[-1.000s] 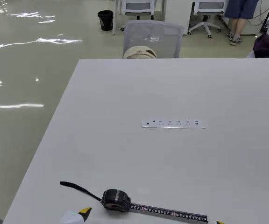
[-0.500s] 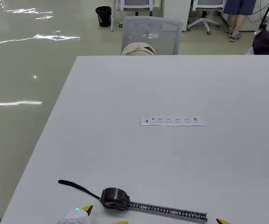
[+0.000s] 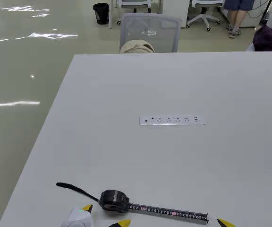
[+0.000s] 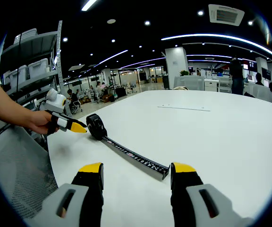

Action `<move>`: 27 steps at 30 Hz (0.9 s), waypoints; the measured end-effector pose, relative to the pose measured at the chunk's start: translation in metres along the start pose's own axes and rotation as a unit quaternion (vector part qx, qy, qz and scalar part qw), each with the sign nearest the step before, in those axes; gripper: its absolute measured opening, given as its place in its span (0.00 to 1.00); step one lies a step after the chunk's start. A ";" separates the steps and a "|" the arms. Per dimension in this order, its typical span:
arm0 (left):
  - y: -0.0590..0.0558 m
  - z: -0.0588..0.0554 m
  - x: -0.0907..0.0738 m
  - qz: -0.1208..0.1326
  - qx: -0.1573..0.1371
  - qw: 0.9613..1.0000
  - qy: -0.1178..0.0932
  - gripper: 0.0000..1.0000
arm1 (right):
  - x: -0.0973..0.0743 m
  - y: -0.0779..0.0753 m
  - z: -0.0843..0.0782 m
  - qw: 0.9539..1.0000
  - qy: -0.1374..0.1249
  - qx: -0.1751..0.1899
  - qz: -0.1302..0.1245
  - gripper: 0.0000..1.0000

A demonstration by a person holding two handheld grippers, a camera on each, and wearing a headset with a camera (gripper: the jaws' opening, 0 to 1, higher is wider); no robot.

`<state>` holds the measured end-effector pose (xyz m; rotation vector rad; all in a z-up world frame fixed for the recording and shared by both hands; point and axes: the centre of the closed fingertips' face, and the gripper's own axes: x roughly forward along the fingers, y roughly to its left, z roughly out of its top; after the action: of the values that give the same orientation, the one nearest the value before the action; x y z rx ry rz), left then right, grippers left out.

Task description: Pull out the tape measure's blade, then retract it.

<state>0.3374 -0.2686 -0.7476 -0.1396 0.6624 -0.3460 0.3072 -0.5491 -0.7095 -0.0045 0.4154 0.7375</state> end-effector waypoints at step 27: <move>0.001 0.010 0.023 0.022 -0.006 1.000 -0.008 0.83 | 0.001 -0.005 -0.005 1.000 0.006 0.000 -0.002 0.55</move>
<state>0.3606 -0.2758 -0.7527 -0.1385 0.6514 -0.2991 0.3092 -0.5523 -0.7154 -0.0103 0.4275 0.7338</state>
